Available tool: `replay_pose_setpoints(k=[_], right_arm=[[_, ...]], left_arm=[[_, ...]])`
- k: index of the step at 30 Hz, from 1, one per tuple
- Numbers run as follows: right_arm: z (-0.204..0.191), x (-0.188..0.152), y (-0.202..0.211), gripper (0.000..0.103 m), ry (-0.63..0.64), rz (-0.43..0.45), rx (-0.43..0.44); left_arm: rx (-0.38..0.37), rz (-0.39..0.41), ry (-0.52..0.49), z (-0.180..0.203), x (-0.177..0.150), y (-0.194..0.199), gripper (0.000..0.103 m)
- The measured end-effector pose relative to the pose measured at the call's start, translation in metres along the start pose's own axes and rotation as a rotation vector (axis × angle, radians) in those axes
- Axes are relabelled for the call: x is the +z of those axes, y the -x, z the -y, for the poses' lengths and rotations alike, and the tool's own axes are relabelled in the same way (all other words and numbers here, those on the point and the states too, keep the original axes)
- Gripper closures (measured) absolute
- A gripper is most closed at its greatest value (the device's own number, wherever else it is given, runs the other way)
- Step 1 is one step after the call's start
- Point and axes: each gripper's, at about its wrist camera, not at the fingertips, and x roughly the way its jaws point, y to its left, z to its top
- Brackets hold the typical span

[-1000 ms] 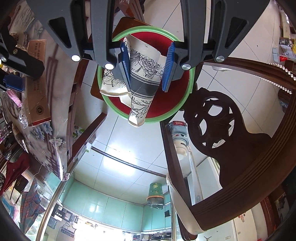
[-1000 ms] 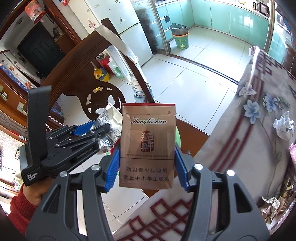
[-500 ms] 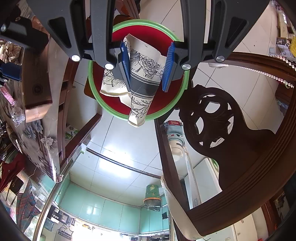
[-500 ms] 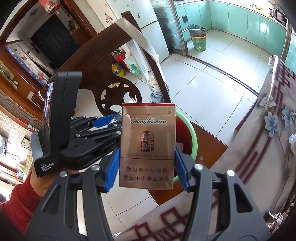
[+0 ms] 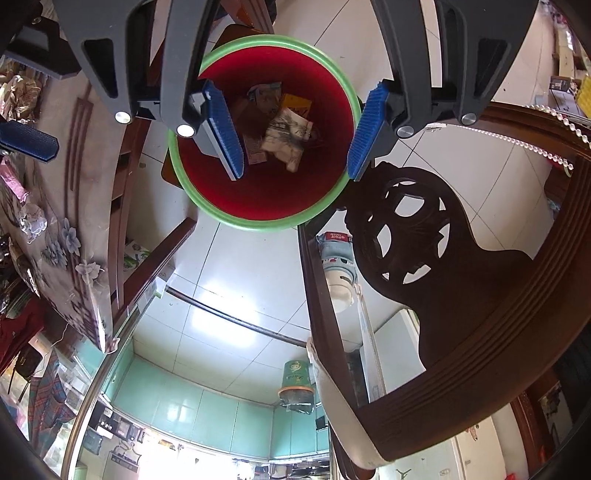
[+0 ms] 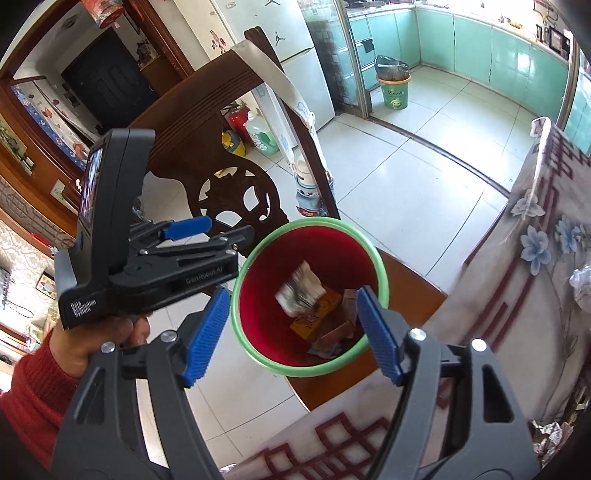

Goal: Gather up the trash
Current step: 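Move both open grippers back over the trash on the table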

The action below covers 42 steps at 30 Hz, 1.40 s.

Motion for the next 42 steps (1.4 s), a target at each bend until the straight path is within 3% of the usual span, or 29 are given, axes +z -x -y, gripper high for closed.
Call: replay_pose_setpoints(k=[10,18,29,37,42], right_arm=[[0.012,-0.034,0.054,0.034,-0.048,0.058,-0.075],[0.018,-0.071,0.086,0.034,-0.125,0.067,-0.132],[0.031,-0.118,0.118,0.034,-0.228,0.108,-0.19],[0.095,-0.182,0.161,0.034,-0.417,0.104,-0.357],[0.166,-0.187,0.195,0.031,-0.405,0.084,-0.498]], left_arm=[[-0.022,0.055,-0.019,0.009,-0.001,0.032,0.047],[-0.093,0.077,-0.069,0.035,-0.02,0.056,0.047],[-0.181,0.065,-0.221,0.091,-0.046,0.076,0.047],[-0.282,0.041,-0.349,0.159,-0.065,0.085,0.047],[-0.358,0.02,-0.424,0.215,-0.085,0.095,0.047]])
